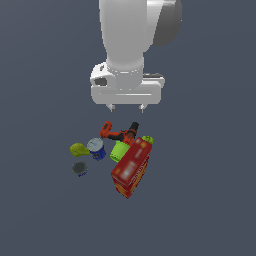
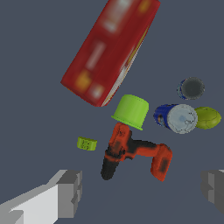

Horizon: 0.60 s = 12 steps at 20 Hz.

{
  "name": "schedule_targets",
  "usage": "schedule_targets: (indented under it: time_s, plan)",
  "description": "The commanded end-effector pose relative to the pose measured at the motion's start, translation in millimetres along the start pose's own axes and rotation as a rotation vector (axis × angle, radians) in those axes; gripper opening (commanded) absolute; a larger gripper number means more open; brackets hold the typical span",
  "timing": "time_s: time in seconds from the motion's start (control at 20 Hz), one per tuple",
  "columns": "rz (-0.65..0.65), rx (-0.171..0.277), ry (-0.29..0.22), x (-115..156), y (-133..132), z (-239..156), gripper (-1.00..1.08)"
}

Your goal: Pick up a designated object from a clutter of objects.

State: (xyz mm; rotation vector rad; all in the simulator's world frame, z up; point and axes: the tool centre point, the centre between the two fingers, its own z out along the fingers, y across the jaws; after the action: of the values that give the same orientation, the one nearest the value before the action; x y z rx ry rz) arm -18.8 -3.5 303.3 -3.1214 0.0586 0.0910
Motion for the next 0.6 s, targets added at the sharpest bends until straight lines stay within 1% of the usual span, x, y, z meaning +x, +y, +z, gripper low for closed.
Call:
schedule_targets:
  time_s: [0.0,0.15,0.35,0.55]
  plan:
    - [0.0,0.0,0.0,0.0,0.0,0.0,1.0]
    - [0.001,-0.004,-0.002,0.9,4.9,1.8,1.0]
    - [0.004,-0.016,-0.01,3.3,21.1,7.9,1.0]
    - [0.005,-0.017,-0.011,3.6,23.1,8.8,1.0]
